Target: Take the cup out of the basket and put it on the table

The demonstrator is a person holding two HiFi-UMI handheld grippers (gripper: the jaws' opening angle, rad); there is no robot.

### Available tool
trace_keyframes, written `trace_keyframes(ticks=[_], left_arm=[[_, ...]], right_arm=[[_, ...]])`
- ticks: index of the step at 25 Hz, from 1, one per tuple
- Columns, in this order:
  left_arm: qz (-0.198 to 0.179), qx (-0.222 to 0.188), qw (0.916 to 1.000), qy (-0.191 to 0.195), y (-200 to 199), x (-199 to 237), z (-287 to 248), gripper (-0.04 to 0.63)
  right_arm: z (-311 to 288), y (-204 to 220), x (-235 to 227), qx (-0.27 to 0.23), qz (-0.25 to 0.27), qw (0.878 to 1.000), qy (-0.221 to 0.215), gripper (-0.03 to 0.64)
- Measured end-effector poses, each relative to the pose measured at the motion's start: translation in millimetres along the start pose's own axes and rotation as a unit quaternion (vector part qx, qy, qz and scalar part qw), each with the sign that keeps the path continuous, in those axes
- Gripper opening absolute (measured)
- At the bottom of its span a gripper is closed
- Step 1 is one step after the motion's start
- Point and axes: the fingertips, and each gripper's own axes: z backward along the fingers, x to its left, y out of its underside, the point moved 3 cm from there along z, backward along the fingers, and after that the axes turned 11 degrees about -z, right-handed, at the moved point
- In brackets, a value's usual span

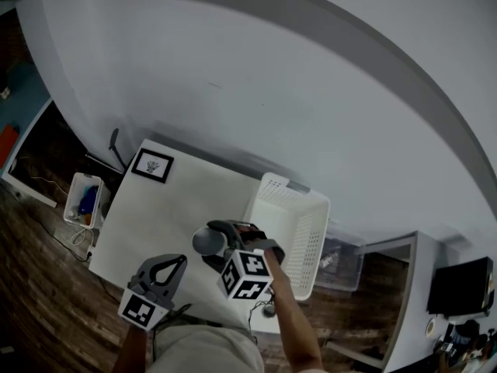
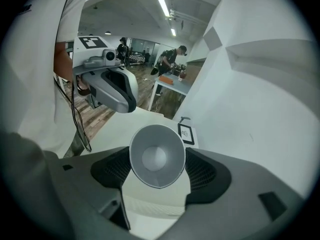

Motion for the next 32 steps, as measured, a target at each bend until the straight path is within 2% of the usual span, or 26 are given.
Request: trace_keyframes(ticks=[14,32], left_arm=[[-0.004,0.020,0.9990,-0.039,22,19,33,0.000],[0.046,0.048,0.9923,-0.105,65,38,70,0.000]], right_arm=[[-60,-15,25,0.011,0.021,0.999,-0.044,0.339],[-139,-17,61,0.040,0.054,0.992,-0.109,0.339]])
